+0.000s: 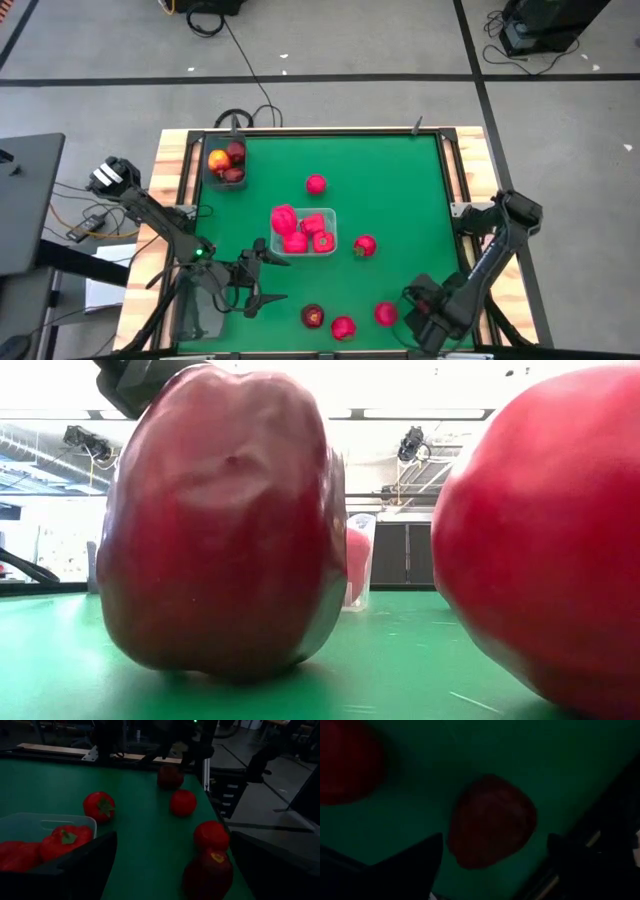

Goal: Sort produce into baskets
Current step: Put the red apple into the top black bin

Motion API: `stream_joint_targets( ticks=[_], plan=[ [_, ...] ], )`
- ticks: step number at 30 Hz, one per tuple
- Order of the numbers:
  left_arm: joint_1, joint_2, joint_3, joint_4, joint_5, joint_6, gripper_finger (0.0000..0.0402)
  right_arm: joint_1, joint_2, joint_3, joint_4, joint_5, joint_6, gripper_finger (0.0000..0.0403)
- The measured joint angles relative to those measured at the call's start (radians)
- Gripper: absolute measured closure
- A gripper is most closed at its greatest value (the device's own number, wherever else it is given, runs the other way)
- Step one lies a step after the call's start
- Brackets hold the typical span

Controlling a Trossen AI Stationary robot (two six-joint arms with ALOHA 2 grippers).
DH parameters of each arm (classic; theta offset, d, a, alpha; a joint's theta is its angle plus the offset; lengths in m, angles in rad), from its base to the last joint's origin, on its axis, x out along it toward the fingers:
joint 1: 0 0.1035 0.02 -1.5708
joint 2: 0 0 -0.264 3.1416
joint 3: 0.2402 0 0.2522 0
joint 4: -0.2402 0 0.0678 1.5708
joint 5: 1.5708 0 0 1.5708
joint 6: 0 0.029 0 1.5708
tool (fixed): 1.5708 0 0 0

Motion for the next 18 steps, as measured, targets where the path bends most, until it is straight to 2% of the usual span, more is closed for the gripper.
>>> stream_joint_targets(
  ticks=[4, 8, 12, 18],
  plan=[
    [0.0, 0.0, 0.0, -0.002, 0.0, 0.0, 0.0009, 0.037, 0.002, -0.055, 0.086, 0.038, 0.081, 0.0008],
    [0.0, 0.0, 0.0, -0.004, 0.0, 0.0, 0.0009, 0.047, 0.002, -0.11, 0.15, 0.091, 0.119, 0.0007],
    [0.0, 0.0, 0.0, -0.006, -0.008, -0.006, 0.0009, 0.045, 0.003, -0.153, 0.174, 0.104, 0.136, 0.0025],
    [0.0, 0.0, 0.0, -0.008, -0.03, -0.006, 0.0009, 0.043, 0.0, -0.167, 0.182, 0.11, 0.136, 0.0074]
  ],
)
